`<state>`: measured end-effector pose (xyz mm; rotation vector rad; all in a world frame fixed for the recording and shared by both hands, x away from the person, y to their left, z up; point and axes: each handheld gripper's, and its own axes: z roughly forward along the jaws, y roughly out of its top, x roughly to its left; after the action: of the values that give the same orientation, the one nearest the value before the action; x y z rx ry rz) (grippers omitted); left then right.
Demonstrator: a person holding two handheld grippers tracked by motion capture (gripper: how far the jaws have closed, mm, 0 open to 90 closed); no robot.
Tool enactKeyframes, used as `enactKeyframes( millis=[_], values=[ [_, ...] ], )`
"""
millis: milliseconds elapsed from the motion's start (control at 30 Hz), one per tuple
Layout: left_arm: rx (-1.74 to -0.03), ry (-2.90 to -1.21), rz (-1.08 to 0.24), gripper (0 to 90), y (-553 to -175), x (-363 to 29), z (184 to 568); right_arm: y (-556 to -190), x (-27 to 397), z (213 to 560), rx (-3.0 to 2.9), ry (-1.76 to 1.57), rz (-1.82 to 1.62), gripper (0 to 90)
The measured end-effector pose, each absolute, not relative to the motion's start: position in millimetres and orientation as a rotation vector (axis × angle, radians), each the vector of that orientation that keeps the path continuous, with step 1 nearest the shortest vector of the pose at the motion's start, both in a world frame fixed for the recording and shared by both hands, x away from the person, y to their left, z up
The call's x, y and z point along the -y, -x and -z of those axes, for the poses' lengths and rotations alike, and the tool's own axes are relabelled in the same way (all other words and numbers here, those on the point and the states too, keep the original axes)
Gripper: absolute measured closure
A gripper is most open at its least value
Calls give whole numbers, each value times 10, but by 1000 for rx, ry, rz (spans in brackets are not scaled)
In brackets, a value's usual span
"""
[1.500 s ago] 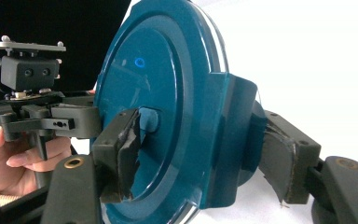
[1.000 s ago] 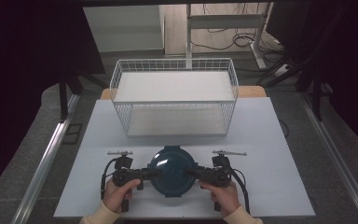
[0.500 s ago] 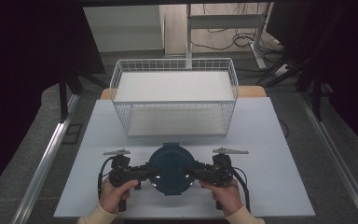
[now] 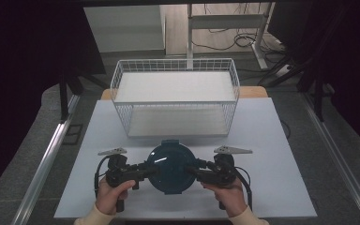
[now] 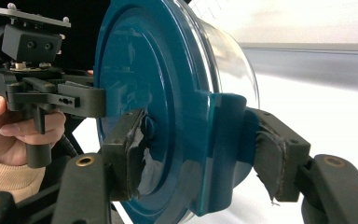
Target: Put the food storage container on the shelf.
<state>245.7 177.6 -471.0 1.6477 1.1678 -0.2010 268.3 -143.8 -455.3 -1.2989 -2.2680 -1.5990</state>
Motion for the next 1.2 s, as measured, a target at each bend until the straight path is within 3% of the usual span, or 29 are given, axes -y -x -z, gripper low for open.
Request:
enactKeyframes(
  millis=[533, 1200],
  values=[
    [-1121, -1637, 143, 393, -2507, -1794, 4473, -2693, 1417, 4322, 2331, 1244, 1656, 399],
    [-1060, -1619, 48, 395, -2839, -1810, 3870, -3069, 1398, 3738, 2376, 1179, 1731, 402]
  ],
)
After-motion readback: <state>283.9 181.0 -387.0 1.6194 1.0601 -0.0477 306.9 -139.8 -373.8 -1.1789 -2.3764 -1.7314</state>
